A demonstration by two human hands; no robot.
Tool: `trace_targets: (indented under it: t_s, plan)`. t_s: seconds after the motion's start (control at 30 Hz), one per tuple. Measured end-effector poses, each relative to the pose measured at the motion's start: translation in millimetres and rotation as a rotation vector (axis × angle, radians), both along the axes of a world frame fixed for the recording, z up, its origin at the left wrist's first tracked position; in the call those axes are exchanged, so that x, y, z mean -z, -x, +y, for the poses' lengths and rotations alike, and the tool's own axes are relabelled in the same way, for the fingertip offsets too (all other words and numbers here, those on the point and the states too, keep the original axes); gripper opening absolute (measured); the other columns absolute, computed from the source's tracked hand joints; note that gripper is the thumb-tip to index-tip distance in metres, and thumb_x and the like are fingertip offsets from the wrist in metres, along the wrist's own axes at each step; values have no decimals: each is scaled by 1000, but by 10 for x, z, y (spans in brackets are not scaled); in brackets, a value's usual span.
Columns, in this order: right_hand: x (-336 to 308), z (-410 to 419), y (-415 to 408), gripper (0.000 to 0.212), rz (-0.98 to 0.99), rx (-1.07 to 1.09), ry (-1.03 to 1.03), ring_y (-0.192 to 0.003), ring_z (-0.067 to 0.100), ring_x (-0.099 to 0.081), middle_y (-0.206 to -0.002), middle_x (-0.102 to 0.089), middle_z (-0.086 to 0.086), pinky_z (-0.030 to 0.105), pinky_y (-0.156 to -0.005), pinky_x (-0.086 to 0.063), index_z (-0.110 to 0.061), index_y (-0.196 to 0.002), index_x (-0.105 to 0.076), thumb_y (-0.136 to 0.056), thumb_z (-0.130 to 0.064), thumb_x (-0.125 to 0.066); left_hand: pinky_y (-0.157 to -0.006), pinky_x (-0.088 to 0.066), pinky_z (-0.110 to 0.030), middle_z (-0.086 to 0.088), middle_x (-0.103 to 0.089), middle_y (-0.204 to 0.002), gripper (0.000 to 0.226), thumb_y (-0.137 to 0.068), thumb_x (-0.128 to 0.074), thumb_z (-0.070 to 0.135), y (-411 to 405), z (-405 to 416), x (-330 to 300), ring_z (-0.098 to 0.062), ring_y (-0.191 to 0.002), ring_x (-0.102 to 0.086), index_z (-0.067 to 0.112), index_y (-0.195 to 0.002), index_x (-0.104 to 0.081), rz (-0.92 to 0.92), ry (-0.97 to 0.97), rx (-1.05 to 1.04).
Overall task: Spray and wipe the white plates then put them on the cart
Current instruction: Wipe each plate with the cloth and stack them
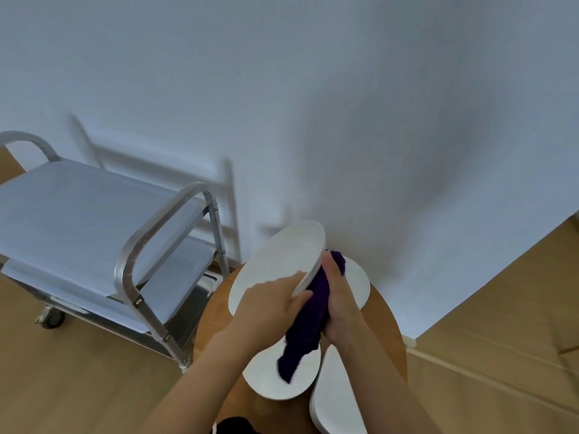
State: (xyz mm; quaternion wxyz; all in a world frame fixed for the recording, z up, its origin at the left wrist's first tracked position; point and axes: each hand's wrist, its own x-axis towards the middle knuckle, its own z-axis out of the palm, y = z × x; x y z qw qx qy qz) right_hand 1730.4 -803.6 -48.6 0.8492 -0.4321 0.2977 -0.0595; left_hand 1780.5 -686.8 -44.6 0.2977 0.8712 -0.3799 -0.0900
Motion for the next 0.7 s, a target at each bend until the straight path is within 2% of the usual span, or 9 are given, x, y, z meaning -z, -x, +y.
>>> trace_targets:
  t_s: [0.07, 0.13, 0.2, 0.33, 0.4, 0.5, 0.57, 0.63, 0.7]
  plan:
    - [17, -79, 20, 65, 32, -29, 17, -98, 38, -64, -110, -65, 22, 48, -85, -54, -9, -120, -57, -65, -40, -76, -81, -50, -27, 8, -65, -107, 34, -101, -32, 43, 20, -11, 34, -11, -90, -62, 30, -129, -47, -99, -87, 66]
    - [57, -107, 50, 47, 52, -38, 4, -83, 35, -65, -97, -66, 21, 41, -72, -54, -1, -114, -57, -73, -19, -70, -86, -49, -31, 9, -59, -124, 39, -102, -30, 41, 21, -24, 63, -14, -102, -60, 30, -138, -39, -229, -195, 129]
    - [117, -119, 71, 32, 80, -9, 22, -76, 30, -59, -89, -60, 17, 35, -64, -49, -4, -105, -59, -73, -11, -60, -91, -45, -33, 9, -56, -130, 40, -102, -31, 43, 3, -32, 96, -17, -110, -58, 30, -139, -39, -277, -266, 200]
    - [255, -213, 135, 14, 183, 58, 95, -67, 26, -53, -73, -53, 11, 32, -58, -42, -7, -88, -52, -75, -11, -53, -114, -15, -33, 13, -48, -142, 63, -86, -43, 68, -120, 132, 210, -8, -133, -39, 37, -141, -42, 43, -159, 66]
    - [325, -287, 187, 8, 213, 77, 110, -61, 22, -54, -63, -54, 6, 31, -57, -40, -8, -83, -50, -77, -12, -53, -115, -17, -34, 8, -48, -142, 64, -84, -48, 64, -232, 249, 275, -11, -135, -36, 32, -139, -45, 35, 19, -140]
    - [423, -392, 262, 6, 235, 84, 136, -54, 18, -57, -55, -56, 1, 29, -53, -43, -10, -81, -52, -79, -15, -55, -101, -38, -39, -5, -59, -126, 43, -94, -55, 36, -414, 359, 385, -27, -123, -50, 15, -131, -53, 70, 77, -457]
    - [489, -441, 298, 9, 259, 66, 187, -54, 18, -57, -57, -57, 2, 28, -52, -44, -9, -82, -54, -80, -17, -56, -80, -49, -33, -9, -62, -115, 33, -97, -51, 30, -496, 387, 480, -25, -101, -59, 9, -121, -56, 390, 67, -537]
    - [581, -474, 326, 11, 289, 55, 260, -58, 19, -60, -63, -60, 4, 29, -54, -45, -8, -84, -57, -82, -19, -58, -59, -48, -23, -10, -65, -108, 23, -98, -49, 27, -495, 415, 615, -17, -81, -59, 11, -110, -60, 761, 121, -584]
    - [695, -493, 357, 11, 325, 67, 320, -64, 20, -62, -71, -65, 5, 29, -57, -47, -8, -85, -60, -82, -18, -61, -52, -47, -22, -7, -67, -98, 14, -97, -53, 24, -460, 445, 785, -17, -80, -62, 13, -100, -62, 969, 167, -661]
